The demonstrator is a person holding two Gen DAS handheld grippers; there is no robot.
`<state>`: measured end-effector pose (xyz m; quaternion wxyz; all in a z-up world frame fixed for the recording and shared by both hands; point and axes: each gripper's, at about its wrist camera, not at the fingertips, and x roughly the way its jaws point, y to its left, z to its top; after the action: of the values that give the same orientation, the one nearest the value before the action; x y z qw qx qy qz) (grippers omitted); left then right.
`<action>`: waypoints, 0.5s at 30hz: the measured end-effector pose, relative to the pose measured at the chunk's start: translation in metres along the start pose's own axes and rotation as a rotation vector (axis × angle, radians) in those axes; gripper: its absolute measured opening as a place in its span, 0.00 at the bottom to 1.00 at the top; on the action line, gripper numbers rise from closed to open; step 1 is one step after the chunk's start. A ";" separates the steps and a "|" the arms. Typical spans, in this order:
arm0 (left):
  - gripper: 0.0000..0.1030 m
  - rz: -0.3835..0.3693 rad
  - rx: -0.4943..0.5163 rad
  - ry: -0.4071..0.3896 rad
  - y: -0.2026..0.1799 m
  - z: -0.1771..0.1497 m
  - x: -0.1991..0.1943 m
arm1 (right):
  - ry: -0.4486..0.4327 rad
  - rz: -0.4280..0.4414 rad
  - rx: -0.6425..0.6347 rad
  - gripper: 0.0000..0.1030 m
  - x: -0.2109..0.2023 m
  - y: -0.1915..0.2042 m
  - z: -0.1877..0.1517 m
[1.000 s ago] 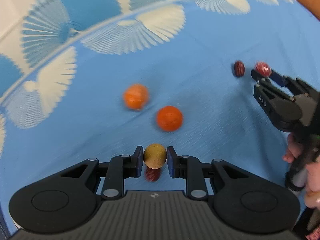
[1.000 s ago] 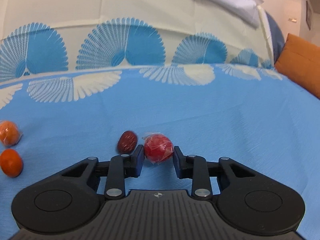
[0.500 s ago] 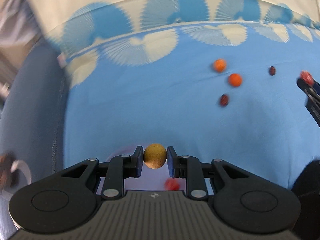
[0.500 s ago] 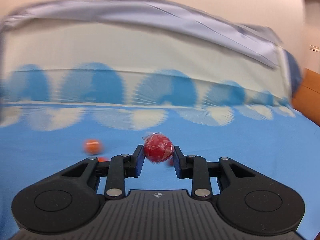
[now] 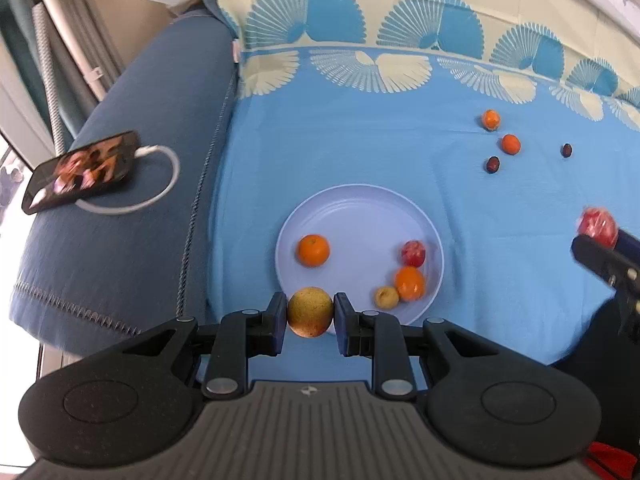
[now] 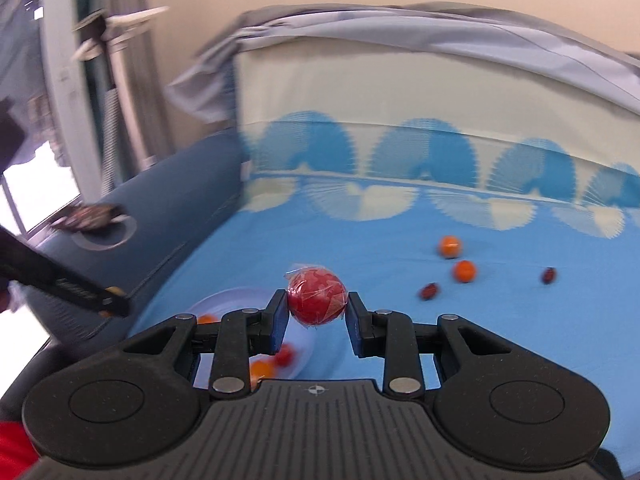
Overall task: Organize fruits
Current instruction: 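Carry the yellow fruit with the left tool while the right tool carries the apple to the plate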
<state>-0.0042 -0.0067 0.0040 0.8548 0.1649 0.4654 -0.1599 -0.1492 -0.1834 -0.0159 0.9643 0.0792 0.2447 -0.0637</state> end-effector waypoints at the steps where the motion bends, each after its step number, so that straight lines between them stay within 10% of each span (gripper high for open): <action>1: 0.27 0.002 -0.004 -0.010 0.002 -0.005 -0.003 | 0.004 0.014 -0.010 0.31 -0.005 0.009 -0.001; 15: 0.27 -0.057 -0.074 -0.038 0.019 -0.048 -0.017 | 0.022 0.046 -0.150 0.32 -0.037 0.069 -0.011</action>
<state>-0.0408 0.0329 -0.0037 0.8640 0.1166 0.4593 -0.1699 -0.1750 -0.1106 0.0003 0.9659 0.0130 0.2575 -0.0222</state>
